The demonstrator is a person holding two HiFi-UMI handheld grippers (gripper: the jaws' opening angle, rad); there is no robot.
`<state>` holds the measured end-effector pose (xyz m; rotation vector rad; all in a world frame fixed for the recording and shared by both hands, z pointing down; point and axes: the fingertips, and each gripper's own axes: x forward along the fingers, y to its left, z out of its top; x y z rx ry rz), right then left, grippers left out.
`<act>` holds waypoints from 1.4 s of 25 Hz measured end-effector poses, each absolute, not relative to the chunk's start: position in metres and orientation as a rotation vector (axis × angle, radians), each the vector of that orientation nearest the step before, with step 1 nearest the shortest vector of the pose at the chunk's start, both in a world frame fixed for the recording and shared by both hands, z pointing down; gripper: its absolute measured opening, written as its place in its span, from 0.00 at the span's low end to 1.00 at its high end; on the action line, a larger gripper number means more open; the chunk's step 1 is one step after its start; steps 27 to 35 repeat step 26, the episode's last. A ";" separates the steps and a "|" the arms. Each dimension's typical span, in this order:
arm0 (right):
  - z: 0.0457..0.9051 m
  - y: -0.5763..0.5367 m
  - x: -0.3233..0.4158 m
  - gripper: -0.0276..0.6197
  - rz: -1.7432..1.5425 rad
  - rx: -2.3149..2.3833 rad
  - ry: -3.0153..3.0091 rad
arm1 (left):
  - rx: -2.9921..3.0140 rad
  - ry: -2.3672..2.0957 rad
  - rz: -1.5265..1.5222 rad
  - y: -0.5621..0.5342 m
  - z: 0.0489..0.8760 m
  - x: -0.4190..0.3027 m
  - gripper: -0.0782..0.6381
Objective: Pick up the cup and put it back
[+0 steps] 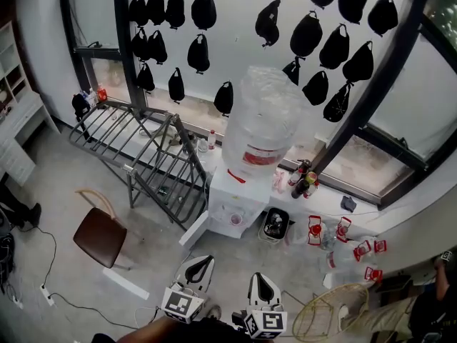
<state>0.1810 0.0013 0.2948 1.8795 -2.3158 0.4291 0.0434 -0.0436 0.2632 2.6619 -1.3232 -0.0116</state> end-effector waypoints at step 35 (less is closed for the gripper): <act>0.289 -0.005 0.161 0.03 0.402 1.896 -2.307 | 2.653 -1.332 -0.042 -0.047 0.260 0.019 0.12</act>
